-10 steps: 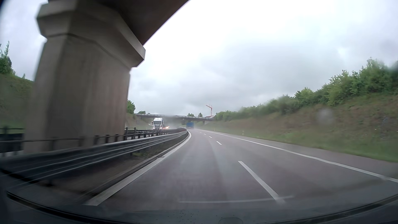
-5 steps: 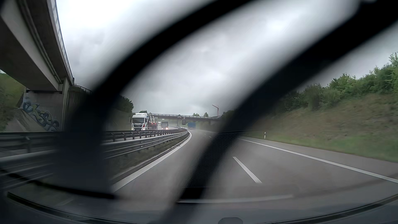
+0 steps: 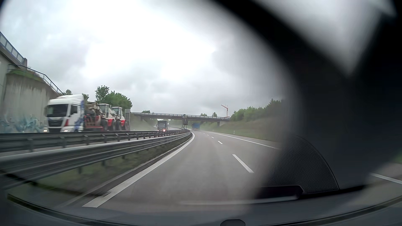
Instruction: Follow the waypoints while adhering to traffic rules and regulations
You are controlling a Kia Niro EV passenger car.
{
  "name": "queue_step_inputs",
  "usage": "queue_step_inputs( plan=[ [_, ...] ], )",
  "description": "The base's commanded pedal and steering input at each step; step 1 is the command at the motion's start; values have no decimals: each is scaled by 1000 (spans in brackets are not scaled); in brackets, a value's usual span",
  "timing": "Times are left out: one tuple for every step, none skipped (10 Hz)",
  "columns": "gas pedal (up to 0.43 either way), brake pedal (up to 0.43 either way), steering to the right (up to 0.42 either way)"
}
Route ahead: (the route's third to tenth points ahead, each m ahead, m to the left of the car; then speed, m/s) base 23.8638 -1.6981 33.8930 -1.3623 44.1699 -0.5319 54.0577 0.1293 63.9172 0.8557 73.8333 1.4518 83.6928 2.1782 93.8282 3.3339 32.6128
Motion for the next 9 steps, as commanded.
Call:
queue_step_inputs(
  plan=[
    [500, 0, -12],
    [500, 0, -12],
    [512, 0, -12],
    [512, 0, -12],
    [512, 0, -12],
    [520, 0, -12],
    [520, 0, -12],
    [520, 0, -12],
    [520, 0, -12]
  ],
)
